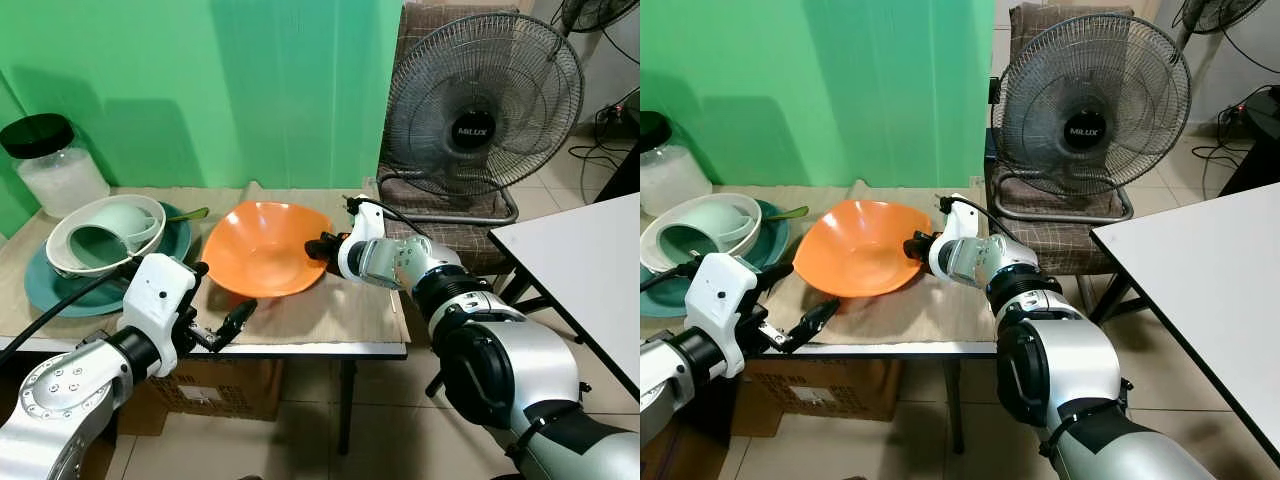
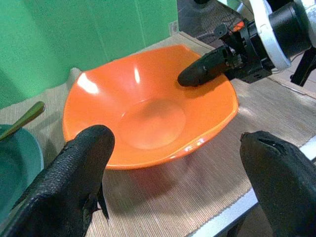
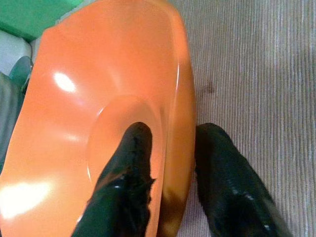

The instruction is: Setting the table

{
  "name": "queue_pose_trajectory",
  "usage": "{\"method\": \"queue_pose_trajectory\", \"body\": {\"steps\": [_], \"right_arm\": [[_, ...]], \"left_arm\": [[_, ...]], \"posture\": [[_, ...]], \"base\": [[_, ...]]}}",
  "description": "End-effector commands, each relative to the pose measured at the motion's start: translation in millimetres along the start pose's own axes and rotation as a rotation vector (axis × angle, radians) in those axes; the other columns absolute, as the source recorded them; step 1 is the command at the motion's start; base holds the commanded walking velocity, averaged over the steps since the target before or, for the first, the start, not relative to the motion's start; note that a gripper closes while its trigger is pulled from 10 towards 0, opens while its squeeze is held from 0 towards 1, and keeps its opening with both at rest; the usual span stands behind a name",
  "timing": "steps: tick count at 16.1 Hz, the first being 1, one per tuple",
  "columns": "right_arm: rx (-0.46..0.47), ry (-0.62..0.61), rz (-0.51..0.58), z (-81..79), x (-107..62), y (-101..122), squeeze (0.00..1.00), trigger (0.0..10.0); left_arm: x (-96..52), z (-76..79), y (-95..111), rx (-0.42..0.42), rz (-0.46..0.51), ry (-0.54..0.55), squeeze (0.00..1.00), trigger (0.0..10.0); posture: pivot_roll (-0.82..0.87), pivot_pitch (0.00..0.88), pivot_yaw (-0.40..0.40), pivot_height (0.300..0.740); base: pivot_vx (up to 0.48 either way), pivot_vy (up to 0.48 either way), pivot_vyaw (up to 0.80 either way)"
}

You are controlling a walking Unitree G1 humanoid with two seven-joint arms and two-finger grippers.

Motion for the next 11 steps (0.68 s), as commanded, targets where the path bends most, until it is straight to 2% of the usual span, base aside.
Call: {"method": "queue_pose_trajectory", "body": {"steps": [1,9,11], "right_arm": [[0.016,0.022,-0.007,-5.8,0.1,1,0.0,0.0],[0.11,0.089,0.046,-13.2,-4.0,16,0.0,0.0],[0.167,0.127,0.115,-15.1,-8.7,31,0.0,0.0]], "left_arm": [[0.7,-0.7,4,0.026,0.006,-0.002,0.64,10.0],[3.5,-4.6,8,0.039,0.029,0.013,0.63,10.0],[4.3,-6.7,11,0.042,0.046,0.023,0.64,10.0]], "posture": [[-0.02,0.0,0.014,0.74],[-0.02,0.0,0.013,0.74],[-0.01,0.0,0.01,0.74]], "base": [[0.0,0.0,0.0],[0.0,0.0,0.0],[0.0,0.0,0.0]]}}
Point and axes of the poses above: a point about 5 cm out from each wrist's last joint towards the gripper, its own x axis pointing out of the wrist towards the gripper, its own y axis along the axis of the wrist's last joint, z = x × y, the point moved 5 cm from there along x, pointing out of the wrist towards the gripper, and after that the axes turned 12 degrees about -x, right-handed, at the moved point
